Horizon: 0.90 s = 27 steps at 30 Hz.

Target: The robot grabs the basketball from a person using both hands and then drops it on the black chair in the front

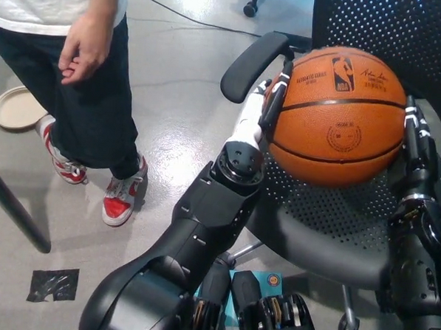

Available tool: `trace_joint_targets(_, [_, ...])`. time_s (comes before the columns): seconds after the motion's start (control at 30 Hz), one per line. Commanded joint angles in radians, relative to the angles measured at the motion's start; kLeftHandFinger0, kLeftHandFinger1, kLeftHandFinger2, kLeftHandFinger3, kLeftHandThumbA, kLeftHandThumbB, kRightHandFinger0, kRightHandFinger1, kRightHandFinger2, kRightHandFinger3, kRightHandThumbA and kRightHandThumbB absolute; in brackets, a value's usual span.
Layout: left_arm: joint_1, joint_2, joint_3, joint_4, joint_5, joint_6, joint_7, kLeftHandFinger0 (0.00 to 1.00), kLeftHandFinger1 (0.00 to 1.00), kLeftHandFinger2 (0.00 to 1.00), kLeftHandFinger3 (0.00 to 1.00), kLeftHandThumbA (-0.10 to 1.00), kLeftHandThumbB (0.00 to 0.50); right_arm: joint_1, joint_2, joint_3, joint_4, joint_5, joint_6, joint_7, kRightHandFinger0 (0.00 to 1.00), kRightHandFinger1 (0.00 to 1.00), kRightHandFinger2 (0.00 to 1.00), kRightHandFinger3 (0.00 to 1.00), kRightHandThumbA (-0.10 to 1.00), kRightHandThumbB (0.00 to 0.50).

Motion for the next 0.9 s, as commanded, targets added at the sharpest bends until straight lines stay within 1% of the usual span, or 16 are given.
trace_joint_targets(0.0, [-0.119,-0.113,-0.03,0.021,0.007,-0.101,-0.039,1.0,1.0,1.0,1.0,1.0,0.127,-0.121,0.052,0.041,-0.012,0.035,-0.026,0.179,1.0,1.0,1.0,1.0,1.0,0.218])
trace_joint_targets(0.07, [-0.121,-0.108,-0.027,0.027,0.0,-0.096,-0.057,1.0,1.0,1.0,1.0,1.0,0.136,-0.122,0.045,0.051,-0.012,0.015,-0.008,0.16,1.0,1.0,1.0,1.0,1.0,0.231])
trace_joint_targets(0.13, [-0.128,-0.099,-0.019,0.033,-0.012,-0.097,-0.079,1.0,1.0,1.0,1.0,1.0,0.14,-0.129,0.026,0.064,-0.006,0.001,-0.001,0.176,1.0,1.0,1.0,1.0,1.0,0.224])
trace_joint_targets(0.17, [-0.14,-0.083,-0.017,0.039,-0.016,-0.105,-0.093,1.0,1.0,1.0,1.0,1.0,0.157,-0.136,-0.003,0.079,-0.013,-0.026,0.025,0.167,1.0,1.0,1.0,1.0,1.0,0.249])
trace_joint_targets(0.23, [-0.158,-0.033,-0.009,0.023,-0.026,-0.107,-0.113,1.0,1.0,1.0,1.0,1.0,0.195,-0.173,-0.073,0.085,0.009,-0.067,0.03,0.147,1.0,1.0,1.0,1.0,1.0,0.242])
trace_joint_targets(0.33, [-0.165,0.02,-0.018,-0.005,-0.004,-0.114,-0.074,1.0,1.0,1.0,1.0,1.0,0.198,-0.2,-0.14,0.069,0.033,-0.062,0.036,0.142,1.0,1.0,1.0,1.0,1.0,0.265])
trace_joint_targets(0.37, [-0.183,0.071,0.005,-0.011,-0.026,-0.115,-0.092,1.0,1.0,1.0,1.0,1.0,0.227,-0.218,-0.213,0.056,0.072,-0.082,0.003,0.154,1.0,1.0,1.0,1.0,1.0,0.237])
trace_joint_targets(0.43, [-0.202,0.12,0.013,-0.004,-0.029,-0.142,-0.105,1.0,1.0,1.0,1.0,1.0,0.22,-0.237,-0.269,0.048,0.101,-0.096,-0.01,0.158,1.0,1.0,1.0,1.0,1.0,0.254])
trace_joint_targets(0.5, [-0.216,0.196,0.031,-0.041,-0.041,-0.111,-0.136,1.0,1.0,1.0,1.0,1.0,0.219,-0.26,-0.36,0.017,0.15,-0.083,-0.01,0.19,1.0,1.0,1.0,1.0,1.0,0.262])
trace_joint_targets(0.53, [-0.219,0.223,0.04,-0.046,-0.045,-0.142,-0.133,1.0,1.0,1.0,1.0,1.0,0.201,-0.264,-0.388,0.007,0.162,-0.088,-0.015,0.181,1.0,1.0,1.0,1.0,1.0,0.264])
trace_joint_targets(0.57, [-0.222,0.273,0.044,-0.056,-0.049,-0.165,-0.161,1.0,1.0,1.0,1.0,1.0,0.215,-0.258,-0.431,-0.006,0.146,-0.09,-0.014,0.186,1.0,1.0,1.0,1.0,1.0,0.232])
trace_joint_targets(0.6, [-0.225,0.296,0.06,-0.072,-0.062,-0.135,-0.163,1.0,1.0,1.0,1.0,1.0,0.241,-0.257,-0.455,-0.017,0.15,-0.084,-0.014,0.198,1.0,1.0,1.0,1.0,1.0,0.232])
trace_joint_targets(0.63, [-0.228,0.322,0.088,-0.086,-0.088,-0.133,-0.173,1.0,1.0,1.0,1.0,1.0,0.24,-0.255,-0.485,-0.028,0.153,-0.082,-0.018,0.204,1.0,1.0,1.0,1.0,1.0,0.235])
trace_joint_targets(0.8, [-0.211,0.398,0.082,-0.146,-0.065,-0.155,-0.189,1.0,1.0,1.0,1.0,1.0,0.2,-0.235,-0.528,-0.063,0.084,-0.074,0.024,0.202,1.0,1.0,1.0,1.0,1.0,0.249])
trace_joint_targets(0.83, [-0.205,0.402,0.094,-0.152,-0.084,-0.157,-0.203,1.0,1.0,1.0,1.0,1.0,0.23,-0.221,-0.528,-0.069,0.053,-0.071,0.018,0.207,1.0,1.0,1.0,1.0,1.0,0.223])
trace_joint_targets(0.87, [-0.185,0.41,0.081,-0.186,-0.071,-0.152,-0.211,1.0,1.0,1.0,1.0,1.0,0.215,-0.206,-0.533,-0.068,0.03,-0.077,0.013,0.214,1.0,1.0,1.0,1.0,1.0,0.21])
